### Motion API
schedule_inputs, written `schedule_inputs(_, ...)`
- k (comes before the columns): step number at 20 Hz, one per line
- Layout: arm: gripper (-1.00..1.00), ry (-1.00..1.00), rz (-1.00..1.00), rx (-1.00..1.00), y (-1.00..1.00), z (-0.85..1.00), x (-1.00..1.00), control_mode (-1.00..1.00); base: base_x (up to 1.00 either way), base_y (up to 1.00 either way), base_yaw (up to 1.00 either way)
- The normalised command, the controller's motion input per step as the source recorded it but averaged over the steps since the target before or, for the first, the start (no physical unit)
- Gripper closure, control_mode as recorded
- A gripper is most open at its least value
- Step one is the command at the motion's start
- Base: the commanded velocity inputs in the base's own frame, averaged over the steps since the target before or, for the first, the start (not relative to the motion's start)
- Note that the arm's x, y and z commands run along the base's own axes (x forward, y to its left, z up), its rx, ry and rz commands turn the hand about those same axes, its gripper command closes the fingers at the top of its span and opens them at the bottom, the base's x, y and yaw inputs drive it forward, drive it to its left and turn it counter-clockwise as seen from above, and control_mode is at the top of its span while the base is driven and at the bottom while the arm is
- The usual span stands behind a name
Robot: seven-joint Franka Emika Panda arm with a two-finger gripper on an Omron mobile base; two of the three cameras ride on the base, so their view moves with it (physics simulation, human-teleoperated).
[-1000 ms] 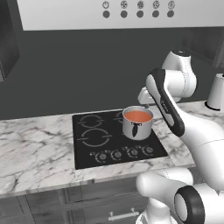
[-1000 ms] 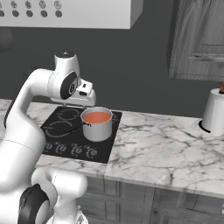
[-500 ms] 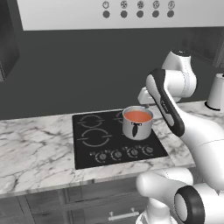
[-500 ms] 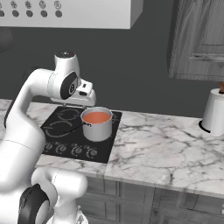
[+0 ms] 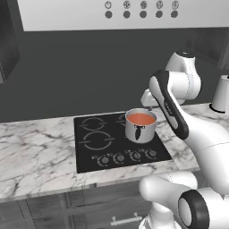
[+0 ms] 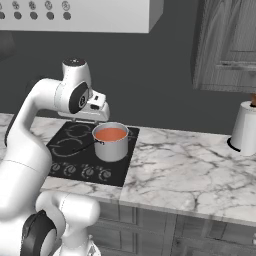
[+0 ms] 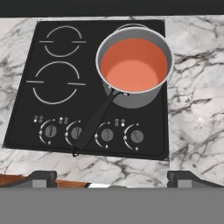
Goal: Wait until the marinara sauce is simmered to a deep red color and then turn off the stove.
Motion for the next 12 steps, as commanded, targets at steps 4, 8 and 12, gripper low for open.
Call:
schedule_inputs(4,-1.00,0.00,0.00,0.00,0.00,0.00,0.00,-1.00,0.00,0.00,0.00)
schedule_inputs(8,-1.00,0.00,0.00,0.00,0.00,0.00,0.00,-1.00,0.00,0.00,0.00)
schedule_inputs(12,-1.00,0.00,0.02,0.00,-0.06,-0.30,-0.32,-1.00,0.00,0.00,0.00)
